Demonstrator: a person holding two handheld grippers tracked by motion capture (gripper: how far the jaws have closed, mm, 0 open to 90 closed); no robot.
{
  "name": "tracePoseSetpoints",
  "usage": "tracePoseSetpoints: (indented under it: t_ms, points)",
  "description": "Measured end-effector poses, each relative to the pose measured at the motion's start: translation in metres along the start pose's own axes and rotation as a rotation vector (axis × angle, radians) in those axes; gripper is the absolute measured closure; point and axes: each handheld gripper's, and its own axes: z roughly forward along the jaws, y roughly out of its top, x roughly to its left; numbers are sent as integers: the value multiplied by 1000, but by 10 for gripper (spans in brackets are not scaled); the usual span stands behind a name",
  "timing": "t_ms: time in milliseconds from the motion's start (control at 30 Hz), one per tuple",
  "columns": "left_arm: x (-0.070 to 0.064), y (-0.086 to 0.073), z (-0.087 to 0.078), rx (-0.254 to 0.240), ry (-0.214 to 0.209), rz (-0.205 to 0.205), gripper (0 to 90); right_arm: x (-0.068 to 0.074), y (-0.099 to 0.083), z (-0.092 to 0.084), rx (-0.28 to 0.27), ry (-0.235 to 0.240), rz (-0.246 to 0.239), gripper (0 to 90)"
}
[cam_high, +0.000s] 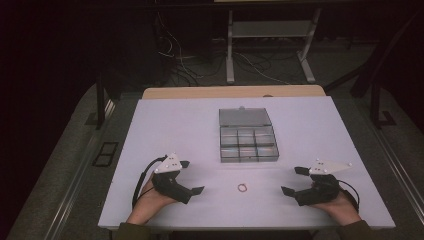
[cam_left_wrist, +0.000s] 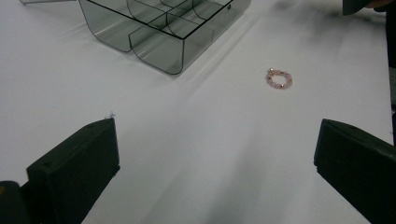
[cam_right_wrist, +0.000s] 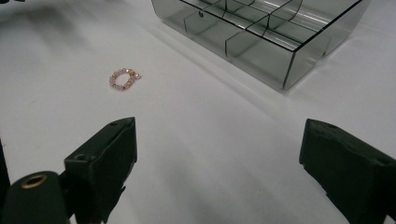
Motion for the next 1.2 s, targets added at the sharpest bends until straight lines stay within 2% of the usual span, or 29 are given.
tracePoseSetpoints:
  t_ms: [367,667,800,967,1200]
  points:
    - [0,-2,-1,0,9,-4,0,-1,4,-3,-5,9,-4,109]
    - [0,-3,-1,-13,11,-15,0,-2,11,-1,-11,31,8,110]
    - [-1,-3,-1,-8,12,-4,0,-3,13,0,-4,34,15,110]
    - [0,-5,-2,-10,9,-14,0,-2,18,1,-2,46,2,110]
    - [-1,-4,-2,-18,3,-17,0,0,21,3,-15,70,9,111]
